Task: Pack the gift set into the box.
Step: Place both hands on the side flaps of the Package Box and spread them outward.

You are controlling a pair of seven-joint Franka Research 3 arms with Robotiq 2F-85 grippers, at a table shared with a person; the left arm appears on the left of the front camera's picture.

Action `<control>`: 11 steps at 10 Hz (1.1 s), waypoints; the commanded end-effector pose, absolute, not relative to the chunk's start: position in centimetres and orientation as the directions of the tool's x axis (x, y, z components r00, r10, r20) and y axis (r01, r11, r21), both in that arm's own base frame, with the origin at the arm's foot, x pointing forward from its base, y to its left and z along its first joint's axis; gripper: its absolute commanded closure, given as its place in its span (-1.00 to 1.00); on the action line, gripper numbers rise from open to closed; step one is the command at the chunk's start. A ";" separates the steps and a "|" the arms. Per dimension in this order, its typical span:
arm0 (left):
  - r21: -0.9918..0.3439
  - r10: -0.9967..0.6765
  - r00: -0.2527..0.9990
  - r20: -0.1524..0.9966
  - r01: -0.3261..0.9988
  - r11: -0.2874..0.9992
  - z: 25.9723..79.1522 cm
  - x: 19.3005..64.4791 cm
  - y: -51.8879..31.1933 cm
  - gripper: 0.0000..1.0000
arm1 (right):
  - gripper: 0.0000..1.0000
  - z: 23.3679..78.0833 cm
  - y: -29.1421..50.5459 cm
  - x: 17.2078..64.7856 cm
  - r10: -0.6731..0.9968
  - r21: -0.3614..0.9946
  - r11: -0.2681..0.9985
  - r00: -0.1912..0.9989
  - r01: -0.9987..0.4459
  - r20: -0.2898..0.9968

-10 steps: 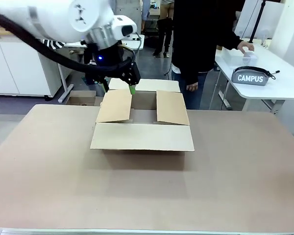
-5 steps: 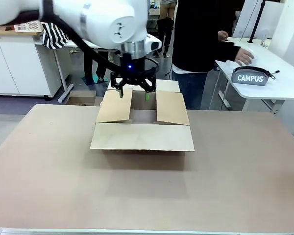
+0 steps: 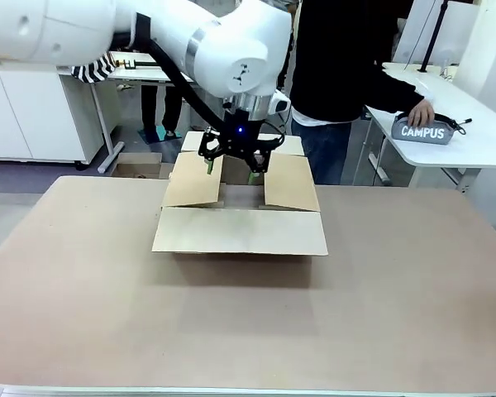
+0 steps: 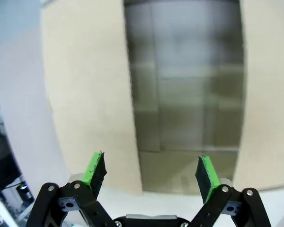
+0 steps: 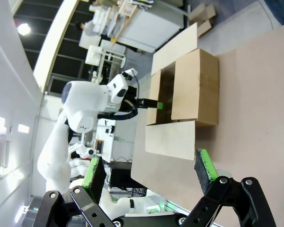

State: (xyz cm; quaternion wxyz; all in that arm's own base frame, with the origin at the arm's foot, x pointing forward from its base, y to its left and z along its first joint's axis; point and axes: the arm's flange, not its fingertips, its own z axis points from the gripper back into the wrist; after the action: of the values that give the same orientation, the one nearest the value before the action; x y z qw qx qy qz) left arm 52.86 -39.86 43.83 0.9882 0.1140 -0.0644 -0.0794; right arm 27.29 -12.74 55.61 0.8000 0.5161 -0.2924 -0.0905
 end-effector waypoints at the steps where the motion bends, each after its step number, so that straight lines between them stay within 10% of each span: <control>1: 0.375 -0.204 0.968 0.146 0.137 0.917 43.0 53.6 -39.2 -1.00 | -1.00 55.7 -12.7 27.5 -0.443 0.878 0.438 0.804 -0.193 0.398; 11: 0.545 -0.149 0.972 0.180 0.027 0.838 42.1 52.9 -37.4 -1.00 | -1.00 55.7 -12.7 27.5 -0.443 0.878 0.438 0.804 -0.193 0.398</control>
State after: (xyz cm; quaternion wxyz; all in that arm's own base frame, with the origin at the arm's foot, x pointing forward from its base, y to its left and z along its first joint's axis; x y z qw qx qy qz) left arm 53.51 -37.95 41.11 0.9586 0.2630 -0.0888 -0.0628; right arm 27.30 -12.75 55.63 0.7997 0.5165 -0.2924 -0.0903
